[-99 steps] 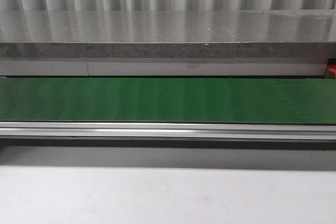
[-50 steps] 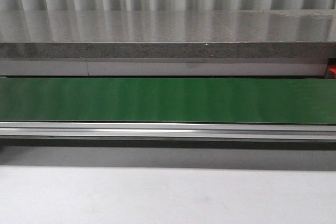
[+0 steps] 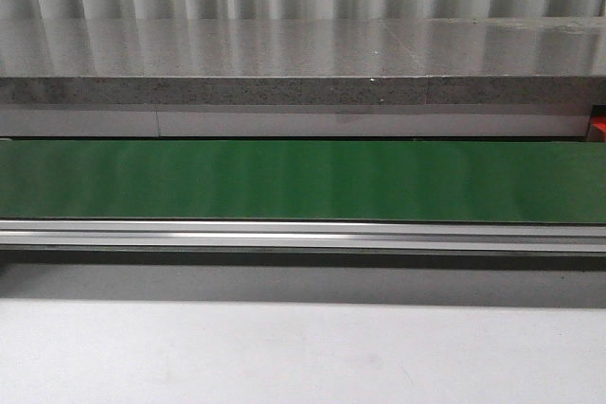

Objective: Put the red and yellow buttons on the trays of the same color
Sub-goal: 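Move the left gripper over the button cluster and grasp the red button, then place the red button on the near end of the belt, release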

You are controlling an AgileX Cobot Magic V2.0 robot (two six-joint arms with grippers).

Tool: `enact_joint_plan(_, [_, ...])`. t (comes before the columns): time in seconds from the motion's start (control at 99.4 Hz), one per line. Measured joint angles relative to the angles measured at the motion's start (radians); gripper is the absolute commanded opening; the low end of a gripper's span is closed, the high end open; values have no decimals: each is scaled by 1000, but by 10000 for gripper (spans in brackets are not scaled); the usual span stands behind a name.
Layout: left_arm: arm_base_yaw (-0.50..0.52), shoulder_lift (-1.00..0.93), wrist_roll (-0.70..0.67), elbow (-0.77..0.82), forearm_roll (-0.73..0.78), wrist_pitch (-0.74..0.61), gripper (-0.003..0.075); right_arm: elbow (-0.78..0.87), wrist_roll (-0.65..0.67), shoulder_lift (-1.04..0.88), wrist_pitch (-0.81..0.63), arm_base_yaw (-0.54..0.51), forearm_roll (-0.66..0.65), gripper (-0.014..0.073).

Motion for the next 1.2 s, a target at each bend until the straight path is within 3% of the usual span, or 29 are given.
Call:
enact_joint_plan(0.111, [0,0,0,-6,0,0,445,0,0,0,0,0,0,-124])
enact_joint_plan(0.433, [0,-3,0,-11,-2,28,-21,0,0,0,0,0,0,-124])
enact_joint_plan(0.765, [0,-233,3,-11,-9,141,-19,0,0,0,0,0,0,-124])
enact_joint_plan(0.936, [0,-367,84,-5,-103,250,-19,0,0,0,0,0,0,-124])
enact_joint_plan(1.198, [-21,-464,187,147,-199,276,-19,0,0,0,0,0,0,-124])
